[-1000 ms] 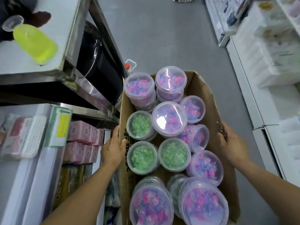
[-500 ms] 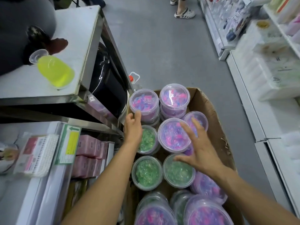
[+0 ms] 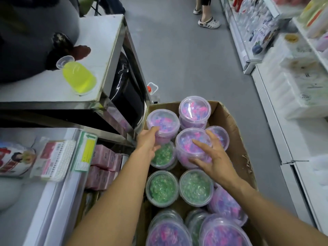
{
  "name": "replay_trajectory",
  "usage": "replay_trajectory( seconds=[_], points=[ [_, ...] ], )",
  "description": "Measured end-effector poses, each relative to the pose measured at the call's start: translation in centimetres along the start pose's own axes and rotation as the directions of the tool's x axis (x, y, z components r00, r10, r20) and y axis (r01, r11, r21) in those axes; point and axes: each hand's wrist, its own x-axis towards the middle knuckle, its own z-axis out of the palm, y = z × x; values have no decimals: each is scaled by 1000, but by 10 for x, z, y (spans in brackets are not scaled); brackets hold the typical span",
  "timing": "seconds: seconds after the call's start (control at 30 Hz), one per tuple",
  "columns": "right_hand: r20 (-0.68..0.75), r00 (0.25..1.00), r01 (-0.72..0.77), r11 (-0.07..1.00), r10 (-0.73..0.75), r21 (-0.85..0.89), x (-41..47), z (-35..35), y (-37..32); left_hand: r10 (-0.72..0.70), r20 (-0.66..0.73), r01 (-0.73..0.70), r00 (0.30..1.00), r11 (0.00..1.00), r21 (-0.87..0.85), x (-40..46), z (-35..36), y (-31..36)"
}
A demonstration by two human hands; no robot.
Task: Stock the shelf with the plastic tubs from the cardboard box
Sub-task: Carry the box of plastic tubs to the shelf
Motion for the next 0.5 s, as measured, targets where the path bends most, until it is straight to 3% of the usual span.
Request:
replay_trajectory(
  seconds=[0.27, 0.5],
  points=[
    [42, 999, 7, 988, -14, 157, -37, -64, -55, 118, -115, -130, 986, 986, -105, -123, -59, -36],
    [125, 982, 101, 955, -140, 278, -110, -111, -119, 168, -44, -174, 985, 961, -215, -279, -105, -88]
  ],
)
